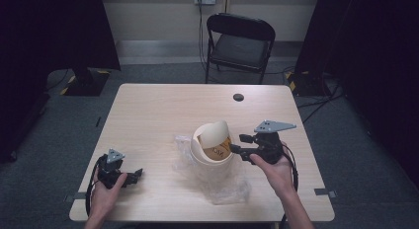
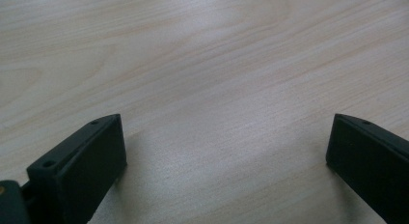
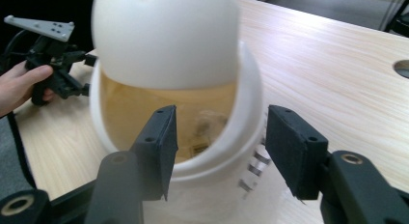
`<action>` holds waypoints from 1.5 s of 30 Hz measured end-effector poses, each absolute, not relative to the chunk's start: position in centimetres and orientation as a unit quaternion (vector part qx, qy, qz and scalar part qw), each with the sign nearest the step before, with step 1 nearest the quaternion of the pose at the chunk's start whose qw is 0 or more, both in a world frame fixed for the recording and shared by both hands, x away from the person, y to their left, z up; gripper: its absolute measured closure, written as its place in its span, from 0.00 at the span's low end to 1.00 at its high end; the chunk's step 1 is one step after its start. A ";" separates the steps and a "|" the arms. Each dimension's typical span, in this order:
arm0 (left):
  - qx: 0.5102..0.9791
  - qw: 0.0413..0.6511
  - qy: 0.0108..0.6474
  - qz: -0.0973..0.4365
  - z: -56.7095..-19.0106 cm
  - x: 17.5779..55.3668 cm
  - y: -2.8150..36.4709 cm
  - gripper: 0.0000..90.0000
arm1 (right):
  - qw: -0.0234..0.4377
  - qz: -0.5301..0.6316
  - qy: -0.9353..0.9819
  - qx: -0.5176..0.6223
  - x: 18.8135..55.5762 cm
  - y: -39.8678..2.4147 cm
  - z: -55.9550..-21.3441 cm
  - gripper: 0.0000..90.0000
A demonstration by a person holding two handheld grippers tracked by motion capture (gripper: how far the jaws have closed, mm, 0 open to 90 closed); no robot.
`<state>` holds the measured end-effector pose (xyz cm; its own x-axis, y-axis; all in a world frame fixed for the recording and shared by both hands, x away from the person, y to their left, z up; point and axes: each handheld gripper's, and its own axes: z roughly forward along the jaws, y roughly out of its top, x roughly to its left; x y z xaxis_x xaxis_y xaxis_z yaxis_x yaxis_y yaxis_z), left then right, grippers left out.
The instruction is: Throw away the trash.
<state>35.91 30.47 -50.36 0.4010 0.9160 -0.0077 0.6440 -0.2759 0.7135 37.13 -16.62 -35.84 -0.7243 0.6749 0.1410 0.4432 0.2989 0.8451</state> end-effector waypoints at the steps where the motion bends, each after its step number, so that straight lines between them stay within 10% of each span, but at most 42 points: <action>1: 0.771 0.326 0.506 0.209 -50.4 35.9 30.5 0.00 | 0.122 0.478 0.794 0.355 37.2 -16.8 -35.9 0.50; 45: 0.771 0.326 0.506 0.209 -50.4 35.9 30.5 0.00 | 0.164 0.380 0.736 0.535 39.8 -27.5 -44.9 0.20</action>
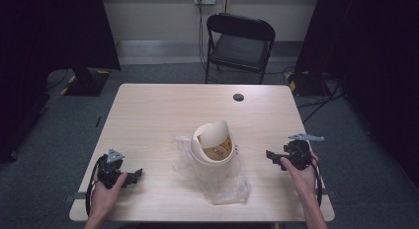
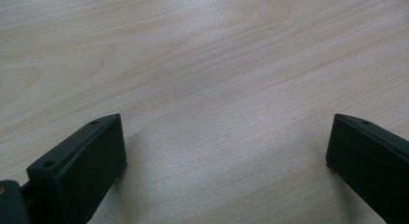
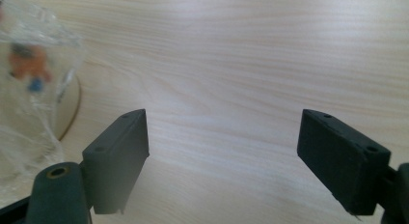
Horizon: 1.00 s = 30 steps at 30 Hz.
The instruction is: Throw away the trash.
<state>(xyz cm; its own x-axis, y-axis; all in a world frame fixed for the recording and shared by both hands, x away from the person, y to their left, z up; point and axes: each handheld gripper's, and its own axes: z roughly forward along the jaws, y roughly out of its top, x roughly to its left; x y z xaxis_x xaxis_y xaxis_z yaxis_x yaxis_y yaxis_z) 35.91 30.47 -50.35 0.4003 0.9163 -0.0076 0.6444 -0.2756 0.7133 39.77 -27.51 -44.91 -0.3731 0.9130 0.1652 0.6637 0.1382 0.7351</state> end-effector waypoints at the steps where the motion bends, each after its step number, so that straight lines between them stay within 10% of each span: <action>1: 0.771 0.326 0.506 0.209 -50.4 35.9 30.5 0.00 | 0.164 0.377 0.736 0.538 39.8 -27.8 -45.3 0.20; 30: 0.771 0.326 0.506 0.209 -50.4 35.9 30.5 0.00 | 0.216 0.308 0.753 0.540 41.3 -26.4 -49.4 0.17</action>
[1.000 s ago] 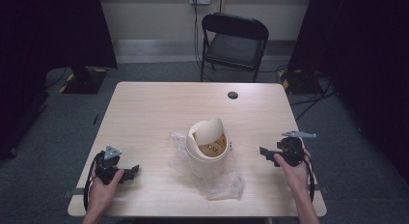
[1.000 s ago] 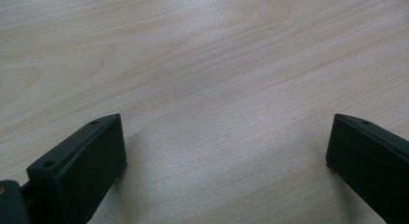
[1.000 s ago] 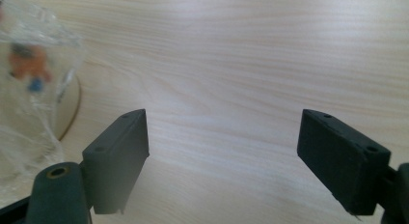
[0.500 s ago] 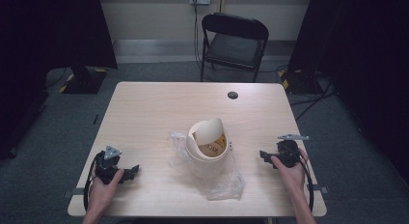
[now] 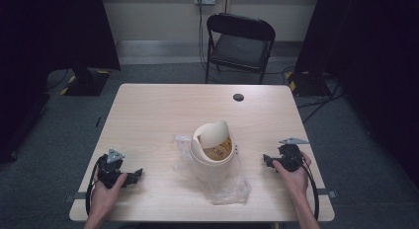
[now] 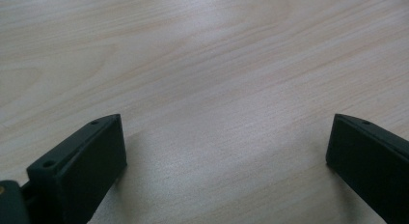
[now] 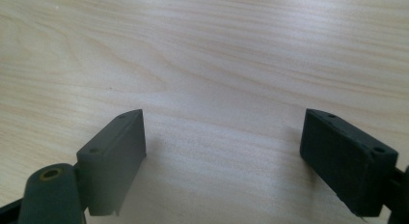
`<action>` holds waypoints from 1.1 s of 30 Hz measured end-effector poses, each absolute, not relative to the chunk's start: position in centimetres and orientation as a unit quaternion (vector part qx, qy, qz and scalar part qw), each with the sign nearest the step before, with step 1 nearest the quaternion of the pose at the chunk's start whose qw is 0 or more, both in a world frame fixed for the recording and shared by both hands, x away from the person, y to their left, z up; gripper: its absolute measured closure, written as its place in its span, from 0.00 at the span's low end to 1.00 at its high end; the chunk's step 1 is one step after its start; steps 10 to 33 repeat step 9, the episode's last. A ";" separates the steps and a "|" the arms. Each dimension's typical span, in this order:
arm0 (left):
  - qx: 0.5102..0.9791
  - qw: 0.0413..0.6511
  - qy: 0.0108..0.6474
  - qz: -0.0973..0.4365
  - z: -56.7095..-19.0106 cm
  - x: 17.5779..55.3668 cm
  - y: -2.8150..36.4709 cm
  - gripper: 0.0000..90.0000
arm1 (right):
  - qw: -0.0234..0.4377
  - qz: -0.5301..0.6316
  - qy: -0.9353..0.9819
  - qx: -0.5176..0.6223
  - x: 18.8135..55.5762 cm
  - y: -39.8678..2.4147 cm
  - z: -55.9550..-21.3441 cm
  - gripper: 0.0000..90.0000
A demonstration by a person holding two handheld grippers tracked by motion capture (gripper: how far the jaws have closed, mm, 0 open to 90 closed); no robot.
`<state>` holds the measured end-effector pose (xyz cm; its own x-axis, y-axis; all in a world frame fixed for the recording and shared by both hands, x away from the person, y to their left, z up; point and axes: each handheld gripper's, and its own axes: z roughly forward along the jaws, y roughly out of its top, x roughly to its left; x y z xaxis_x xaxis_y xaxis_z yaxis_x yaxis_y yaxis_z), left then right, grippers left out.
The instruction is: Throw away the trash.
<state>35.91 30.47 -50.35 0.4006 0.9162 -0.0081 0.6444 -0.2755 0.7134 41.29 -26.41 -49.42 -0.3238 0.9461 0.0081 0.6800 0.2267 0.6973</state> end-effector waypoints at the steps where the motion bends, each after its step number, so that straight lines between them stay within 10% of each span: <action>1: 0.771 0.326 0.506 0.209 -50.4 35.9 30.5 0.00 | 0.225 0.306 0.753 0.537 41.2 -26.2 -49.6 0.16; 33: 0.771 0.326 0.506 0.209 -50.4 35.9 30.5 0.00 | 0.238 0.320 0.746 0.533 41.1 -26.3 -50.0 0.13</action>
